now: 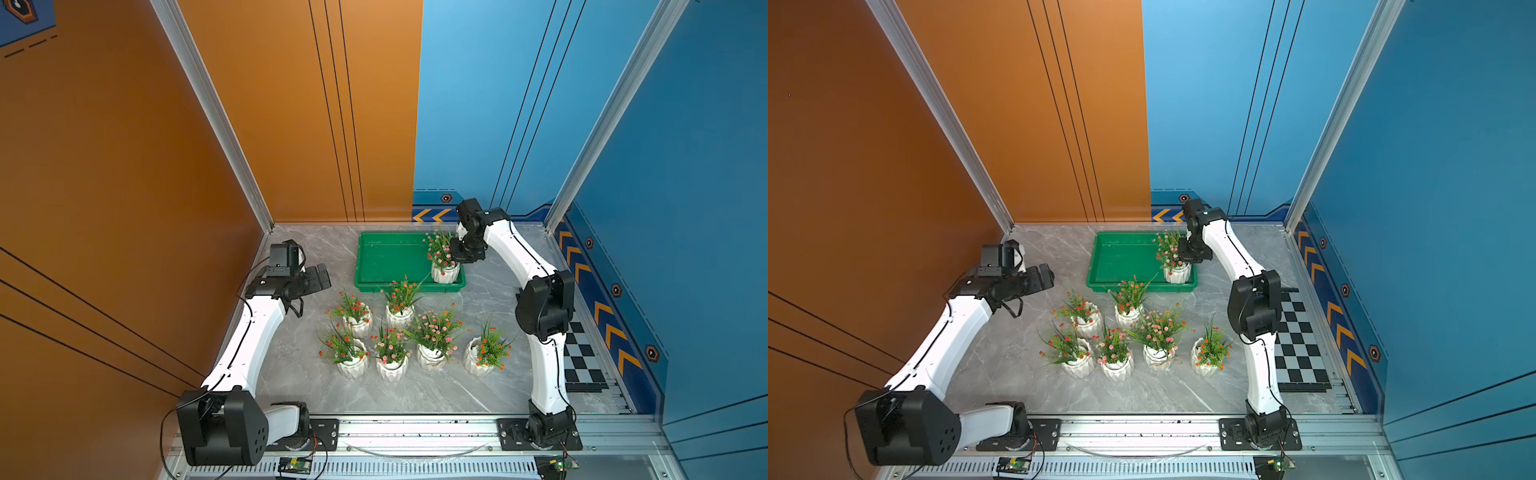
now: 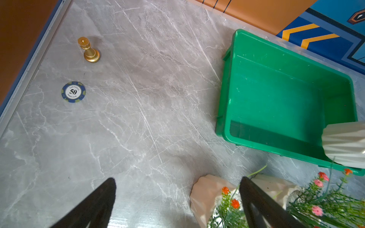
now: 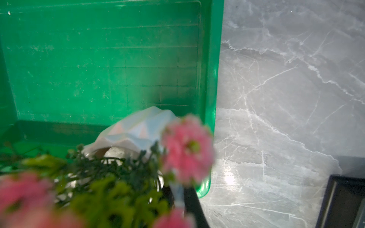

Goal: Put the potted gypsophila into the storage box
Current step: Place the baby's breath potted plant at the storage box.

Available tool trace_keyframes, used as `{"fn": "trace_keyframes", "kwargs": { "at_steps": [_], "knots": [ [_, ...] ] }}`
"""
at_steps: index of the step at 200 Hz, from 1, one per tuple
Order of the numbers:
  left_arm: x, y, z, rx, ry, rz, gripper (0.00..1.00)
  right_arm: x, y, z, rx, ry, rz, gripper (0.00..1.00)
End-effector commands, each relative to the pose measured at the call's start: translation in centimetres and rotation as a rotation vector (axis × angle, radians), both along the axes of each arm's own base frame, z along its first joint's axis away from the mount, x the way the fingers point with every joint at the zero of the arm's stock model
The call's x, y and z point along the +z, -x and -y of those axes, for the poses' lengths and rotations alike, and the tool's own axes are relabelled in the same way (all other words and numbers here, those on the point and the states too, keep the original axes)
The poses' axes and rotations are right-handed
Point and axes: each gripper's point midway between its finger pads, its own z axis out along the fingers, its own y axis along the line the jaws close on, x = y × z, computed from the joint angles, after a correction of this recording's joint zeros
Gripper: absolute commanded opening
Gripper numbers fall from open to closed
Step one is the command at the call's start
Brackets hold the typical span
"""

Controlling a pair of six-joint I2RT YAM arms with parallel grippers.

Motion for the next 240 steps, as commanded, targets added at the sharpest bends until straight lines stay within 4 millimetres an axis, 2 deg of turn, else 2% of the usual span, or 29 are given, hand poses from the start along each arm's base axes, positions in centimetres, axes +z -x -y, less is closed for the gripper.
{"fn": "trace_keyframes", "kwargs": {
  "at_steps": [1,93,179,233,235,240],
  "knots": [
    [0.8,-0.4,-0.2,0.0,-0.024,0.004,0.98,0.2,-0.8,-0.1,-0.017,-0.03,0.028,0.0],
    [0.6,-1.0,0.0,-0.006,-0.018,-0.006,0.98,-2.0,0.2,0.3,-0.035,-0.027,0.017,0.0],
    [0.6,-0.9,0.0,-0.004,-0.014,-0.006,0.98,-2.4,0.9,0.9,-0.049,-0.022,0.029,0.0],
    [0.6,-0.9,0.1,-0.003,-0.012,-0.004,0.98,-3.0,1.3,1.4,-0.06,-0.016,0.02,0.08],
    [0.6,-0.9,0.1,-0.005,-0.011,-0.006,0.98,-1.9,1.2,1.4,-0.059,-0.023,0.043,0.08],
    [0.7,-0.9,0.1,-0.004,-0.01,-0.002,0.98,-1.5,1.3,1.5,-0.061,-0.027,0.049,0.1]
  ]
}}
